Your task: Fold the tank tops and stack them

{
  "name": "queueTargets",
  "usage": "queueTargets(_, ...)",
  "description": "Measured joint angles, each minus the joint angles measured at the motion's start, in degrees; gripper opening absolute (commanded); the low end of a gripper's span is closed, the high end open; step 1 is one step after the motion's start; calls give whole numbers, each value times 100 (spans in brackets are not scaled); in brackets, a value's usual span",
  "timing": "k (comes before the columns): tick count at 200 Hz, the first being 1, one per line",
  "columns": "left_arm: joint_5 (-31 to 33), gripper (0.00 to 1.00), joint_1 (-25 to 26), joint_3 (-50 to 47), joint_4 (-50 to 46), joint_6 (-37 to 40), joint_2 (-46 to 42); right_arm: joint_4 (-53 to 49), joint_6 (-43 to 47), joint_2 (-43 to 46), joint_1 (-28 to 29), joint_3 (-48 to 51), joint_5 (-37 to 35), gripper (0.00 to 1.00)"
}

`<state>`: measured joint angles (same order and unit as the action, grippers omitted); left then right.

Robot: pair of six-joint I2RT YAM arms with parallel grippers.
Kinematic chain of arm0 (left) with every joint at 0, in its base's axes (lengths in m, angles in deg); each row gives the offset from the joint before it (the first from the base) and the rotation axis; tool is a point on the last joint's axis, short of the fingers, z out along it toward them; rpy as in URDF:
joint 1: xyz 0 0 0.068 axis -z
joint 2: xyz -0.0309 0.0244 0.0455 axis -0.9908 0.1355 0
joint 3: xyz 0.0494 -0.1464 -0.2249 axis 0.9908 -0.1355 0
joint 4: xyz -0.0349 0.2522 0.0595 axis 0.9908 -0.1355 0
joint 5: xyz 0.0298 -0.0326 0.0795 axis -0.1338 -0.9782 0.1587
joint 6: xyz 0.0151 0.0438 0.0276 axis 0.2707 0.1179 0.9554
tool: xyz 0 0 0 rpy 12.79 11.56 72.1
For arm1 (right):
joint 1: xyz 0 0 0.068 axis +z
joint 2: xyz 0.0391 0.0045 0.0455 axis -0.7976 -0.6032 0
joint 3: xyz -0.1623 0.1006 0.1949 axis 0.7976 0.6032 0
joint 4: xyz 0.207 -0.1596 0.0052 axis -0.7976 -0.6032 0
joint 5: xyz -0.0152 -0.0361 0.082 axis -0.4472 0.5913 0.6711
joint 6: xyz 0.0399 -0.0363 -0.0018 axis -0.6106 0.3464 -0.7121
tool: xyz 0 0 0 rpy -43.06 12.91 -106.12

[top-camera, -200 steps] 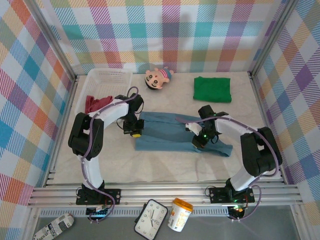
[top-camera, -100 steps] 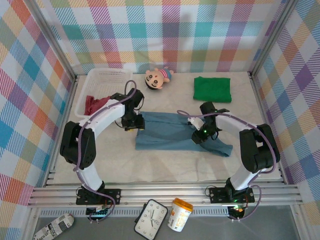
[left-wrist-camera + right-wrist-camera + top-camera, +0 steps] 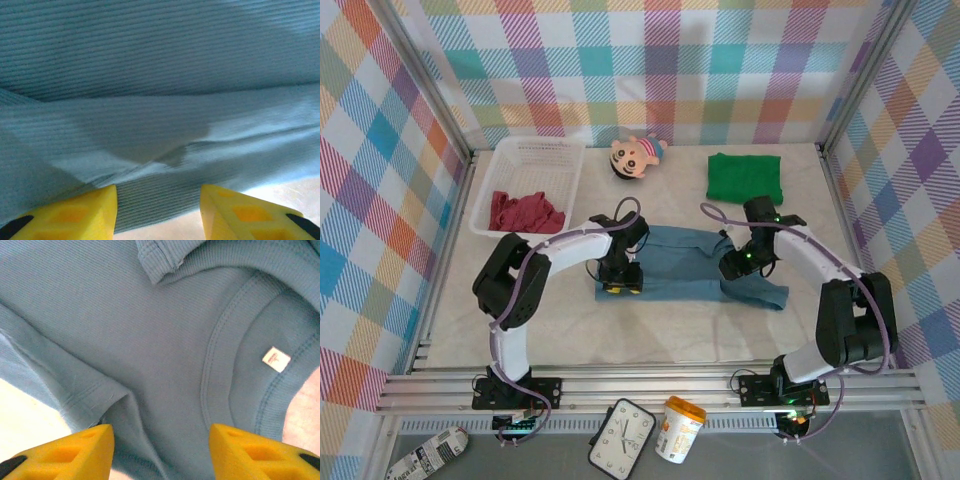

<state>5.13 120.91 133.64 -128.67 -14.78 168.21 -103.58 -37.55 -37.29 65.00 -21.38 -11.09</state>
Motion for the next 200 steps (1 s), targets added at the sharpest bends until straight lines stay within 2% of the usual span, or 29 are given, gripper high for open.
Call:
queueTargets(17, 144, 47, -61, -2, -13, 151, 20, -188, -520, 223, -76, 0, -11, 63)
queueTargets(27, 223, 47, -111, -2, -22, 229, 20, -262, -890, 378, -149, 0, -35, 63)
queueTargets(43, 308, 47, -264, -2, -20, 391, 31, -356, -1722, 734, -275, -11, -59, 68)
queueTargets(70, 391, 47, -498, -2, -22, 638, 48, -555, -3147, 1176, -507, -52, -269, 70)
queueTargets(92, 407, 47, -599, -2, -20, 758, 50, -881, -4286, 1276, -789, 66, -656, 64)
queueTargets(114, 404, 47, -627, -2, -20, 835, 50, -1005, -5121, 1633, -1268, 719, -765, 58)
queueTargets(132, 398, 47, -627, -2, -17, 866, 50, -1169, -5501, 1871, -1582, 1150, -769, 56)
queueTargets(157, 376, 47, -636, -2, -17, 927, 50, -1150, -5757, 1888, -1716, 1451, -748, 52)
queueTargets(200, 310, 47, -638, -2, -20, 951, 50, -549, -5862, 1659, -1908, 1950, -435, 48)
